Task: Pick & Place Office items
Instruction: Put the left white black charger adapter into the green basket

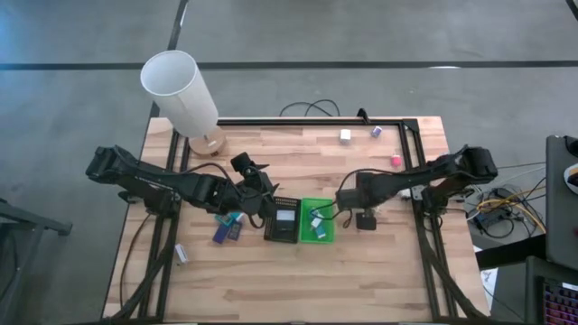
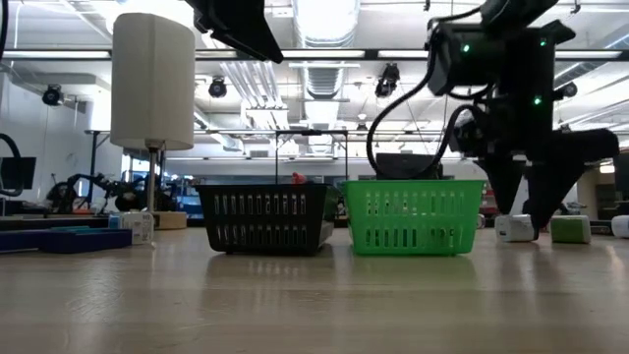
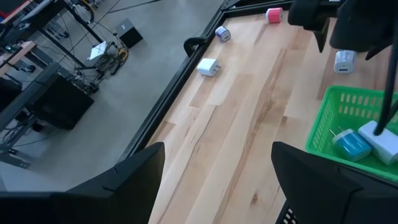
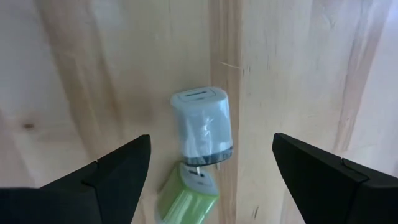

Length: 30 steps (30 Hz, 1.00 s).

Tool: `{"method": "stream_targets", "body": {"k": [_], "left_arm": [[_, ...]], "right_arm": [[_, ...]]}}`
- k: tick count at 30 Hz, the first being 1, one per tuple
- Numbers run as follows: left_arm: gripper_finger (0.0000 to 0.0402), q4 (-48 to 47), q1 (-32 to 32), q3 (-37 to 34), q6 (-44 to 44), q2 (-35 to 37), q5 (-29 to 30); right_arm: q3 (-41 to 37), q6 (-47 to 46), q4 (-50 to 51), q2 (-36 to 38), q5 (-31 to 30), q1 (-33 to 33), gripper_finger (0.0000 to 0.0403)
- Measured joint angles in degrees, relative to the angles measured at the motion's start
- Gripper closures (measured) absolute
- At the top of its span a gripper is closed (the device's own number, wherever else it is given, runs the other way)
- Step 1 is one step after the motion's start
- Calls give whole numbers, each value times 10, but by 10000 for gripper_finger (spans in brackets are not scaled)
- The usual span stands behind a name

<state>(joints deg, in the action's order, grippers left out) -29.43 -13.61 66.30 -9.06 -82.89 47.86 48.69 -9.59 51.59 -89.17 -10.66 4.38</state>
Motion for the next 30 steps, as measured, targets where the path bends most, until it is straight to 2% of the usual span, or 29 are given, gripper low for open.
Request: {"method": "stream_targets", "body": {"k": [7, 12, 17, 23, 30], "left_arm": [[99, -1, 0, 0, 0, 0, 0], [99, -3, 0, 0, -2, 0, 0], [99, -4, 0, 0, -2, 0, 0], [99, -4, 0, 0, -4, 0, 0], [99, -6, 0, 0, -4, 0, 0]], "right_arm": [[0, 9, -18, -27, 2, -11, 78], [0, 13, -29, -39, 17, -11, 101], [1, 9, -30, -46, 33, -11, 158], [0, 8, -30, -33, 28, -10, 279], [0, 3, -29, 6, -6, -9, 280]]}}
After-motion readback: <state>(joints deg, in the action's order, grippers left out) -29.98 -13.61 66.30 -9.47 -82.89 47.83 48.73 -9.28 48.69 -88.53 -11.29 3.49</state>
